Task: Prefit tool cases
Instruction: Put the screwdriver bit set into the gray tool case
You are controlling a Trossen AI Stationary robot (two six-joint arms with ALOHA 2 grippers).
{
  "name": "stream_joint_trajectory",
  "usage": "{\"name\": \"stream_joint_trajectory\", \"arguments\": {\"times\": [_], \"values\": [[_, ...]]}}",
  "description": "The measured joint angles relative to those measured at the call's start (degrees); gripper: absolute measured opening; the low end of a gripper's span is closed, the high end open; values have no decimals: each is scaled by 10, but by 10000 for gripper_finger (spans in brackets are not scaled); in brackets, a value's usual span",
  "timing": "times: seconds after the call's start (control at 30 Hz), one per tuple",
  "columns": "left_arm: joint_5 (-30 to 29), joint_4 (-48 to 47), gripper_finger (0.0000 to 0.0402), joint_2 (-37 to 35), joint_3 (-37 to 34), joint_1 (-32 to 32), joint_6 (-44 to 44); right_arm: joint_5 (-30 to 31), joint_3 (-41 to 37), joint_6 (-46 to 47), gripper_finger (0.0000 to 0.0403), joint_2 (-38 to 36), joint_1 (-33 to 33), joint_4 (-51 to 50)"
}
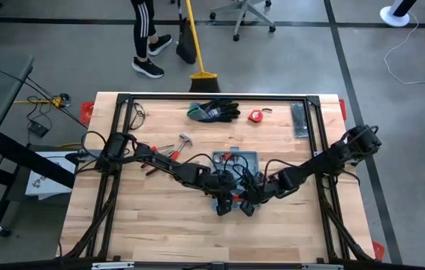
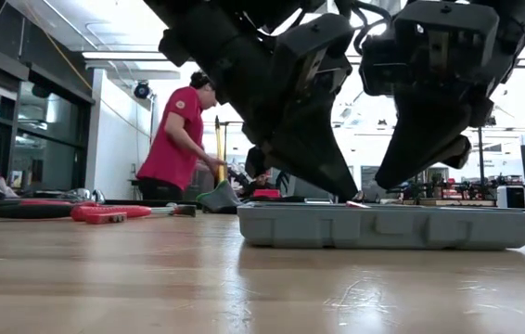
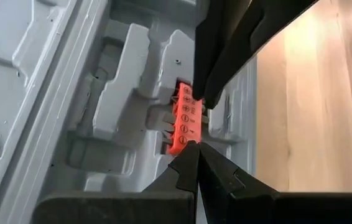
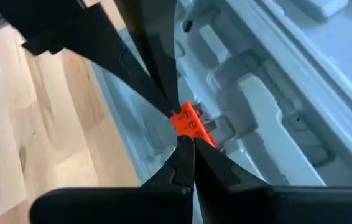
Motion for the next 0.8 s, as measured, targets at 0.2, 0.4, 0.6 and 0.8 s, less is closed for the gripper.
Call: {"name": "stream_joint_trajectory", "arguments": {"times": [0.2,0.4,0.6,0.8], "values": [[3,3,0,8,0,0,-4,-19,0,2,0,28,0,20],[7,2,0,19,1,0,-10,-24,0,15,0,36,0,34],[18,5,0,24,1,0,-10,-26,0,14,0,36,0,32],[19,6,0,24,1,0,-10,-26,0,14,0,36,-2,30]]}}
